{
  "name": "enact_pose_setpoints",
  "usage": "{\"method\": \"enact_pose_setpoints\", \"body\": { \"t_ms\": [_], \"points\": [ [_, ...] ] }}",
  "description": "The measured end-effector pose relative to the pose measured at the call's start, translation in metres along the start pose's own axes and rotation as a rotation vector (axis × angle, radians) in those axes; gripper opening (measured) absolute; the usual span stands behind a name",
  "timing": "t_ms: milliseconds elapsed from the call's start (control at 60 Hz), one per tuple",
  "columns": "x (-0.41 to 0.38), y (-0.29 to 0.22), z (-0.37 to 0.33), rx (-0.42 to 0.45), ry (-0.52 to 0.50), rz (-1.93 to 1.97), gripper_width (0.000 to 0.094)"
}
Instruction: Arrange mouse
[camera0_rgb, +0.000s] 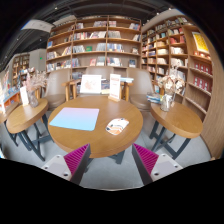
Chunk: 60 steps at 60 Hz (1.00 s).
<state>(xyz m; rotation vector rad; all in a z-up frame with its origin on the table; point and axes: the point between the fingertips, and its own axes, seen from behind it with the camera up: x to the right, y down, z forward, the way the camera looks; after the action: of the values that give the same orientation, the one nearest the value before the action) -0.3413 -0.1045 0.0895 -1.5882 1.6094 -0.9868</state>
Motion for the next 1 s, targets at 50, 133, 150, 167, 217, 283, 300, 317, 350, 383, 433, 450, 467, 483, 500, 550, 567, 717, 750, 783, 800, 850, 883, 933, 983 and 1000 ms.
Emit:
{"method": "enact_pose_setpoints", "body": {
  "t_ms": [50,133,150,167,217,283,300,317,350,383,433,450,467,483,500,550,567,717,750,783,800,850,883,933,983,1000],
  "points": [
    [-0.01,-0.003,0.016,-0.007,-0.008,0.004,0.0858],
    [-0.011,0.0,0.03,-0.018,-0.005,0.007,0.0854],
    [-0.011,-0.002,0.043,-0.017,-0.004,0.005,0.0854],
    [-0.011,-0.002,0.05,-0.018,-0.003,0.003,0.0853],
    [-0.009,-0.002,0.067,-0.023,0.003,-0.004,0.0852],
    [-0.008,-0.001,0.085,-0.03,0.009,-0.006,0.0851],
    [-0.008,-0.001,0.09,-0.03,0.011,-0.006,0.0854],
    [-0.008,-0.002,0.094,-0.028,0.012,-0.004,0.0854],
    [-0.007,-0.004,0.102,-0.026,0.017,-0.001,0.0855],
    [-0.007,-0.005,0.109,-0.024,0.02,-0.004,0.0856],
    [-0.004,-0.005,0.118,-0.023,0.026,-0.012,0.0855],
    [-0.005,-0.007,0.124,-0.026,0.031,-0.013,0.0858],
    [-0.002,-0.005,0.125,-0.028,0.034,-0.015,0.0856],
    [-0.002,-0.005,0.129,-0.029,0.036,-0.015,0.0856],
    [-0.002,-0.006,0.132,-0.029,0.037,-0.015,0.0858],
    [-0.002,-0.008,0.142,-0.034,0.038,-0.01,0.0856],
    [-0.002,-0.008,0.145,-0.038,0.038,-0.006,0.0857],
    [-0.001,-0.008,0.174,-0.07,0.028,0.019,0.0857],
    [0.0,-0.007,0.18,-0.078,0.028,0.021,0.0857],
    [0.001,-0.006,0.186,-0.086,0.029,0.021,0.0856],
    [0.001,-0.006,0.189,-0.089,0.029,0.022,0.0856],
    [0.001,-0.005,0.198,-0.098,0.028,0.024,0.0857],
    [0.001,-0.005,0.204,-0.107,0.027,0.029,0.0856],
    [0.001,-0.006,0.212,-0.116,0.027,0.032,0.0853],
    [0.001,-0.009,0.219,-0.123,0.024,0.035,0.0855],
    [0.001,-0.01,0.221,-0.123,0.024,0.036,0.086]
  ]
}}
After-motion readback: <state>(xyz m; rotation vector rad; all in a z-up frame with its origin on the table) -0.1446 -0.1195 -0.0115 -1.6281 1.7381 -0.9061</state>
